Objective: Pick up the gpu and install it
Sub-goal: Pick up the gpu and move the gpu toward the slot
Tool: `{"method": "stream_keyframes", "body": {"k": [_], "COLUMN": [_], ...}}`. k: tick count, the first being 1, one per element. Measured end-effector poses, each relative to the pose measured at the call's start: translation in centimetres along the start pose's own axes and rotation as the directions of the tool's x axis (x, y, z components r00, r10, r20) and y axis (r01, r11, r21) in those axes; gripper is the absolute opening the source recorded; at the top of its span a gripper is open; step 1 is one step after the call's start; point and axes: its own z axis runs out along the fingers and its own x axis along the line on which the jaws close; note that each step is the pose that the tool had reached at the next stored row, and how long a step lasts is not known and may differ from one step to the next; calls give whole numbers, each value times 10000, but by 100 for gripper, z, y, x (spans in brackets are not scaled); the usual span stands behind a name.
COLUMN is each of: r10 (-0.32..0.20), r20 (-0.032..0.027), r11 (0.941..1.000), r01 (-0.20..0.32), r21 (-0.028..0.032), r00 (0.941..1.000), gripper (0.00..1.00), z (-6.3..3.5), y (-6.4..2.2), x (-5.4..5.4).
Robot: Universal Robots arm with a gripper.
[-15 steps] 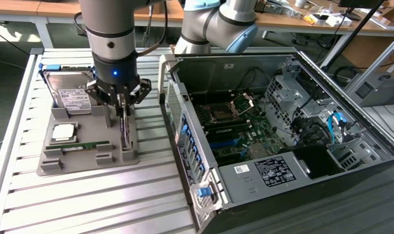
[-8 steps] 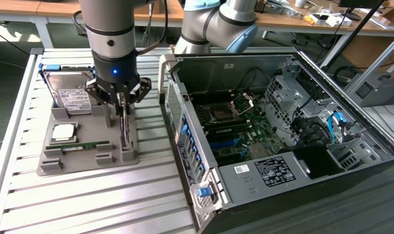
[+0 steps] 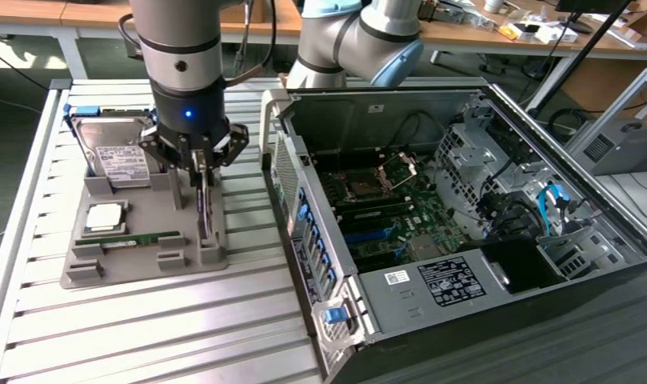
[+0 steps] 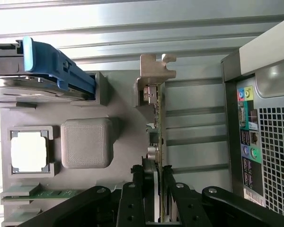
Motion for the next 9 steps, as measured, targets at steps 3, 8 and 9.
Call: {"method": "stream_keyframes", "body": {"k": [3, 8, 9], "r10": [0, 0, -1], "r20": [0, 0, 0], "r11": [10000, 10000, 10000], "r01": [0, 0, 1], "r21": [-2, -3, -3], "r00": [10000, 10000, 10000], "gripper": [27, 27, 27], "z": [-20, -44, -50], "y": [1, 2, 2], "x": [-1, -1, -1]}}
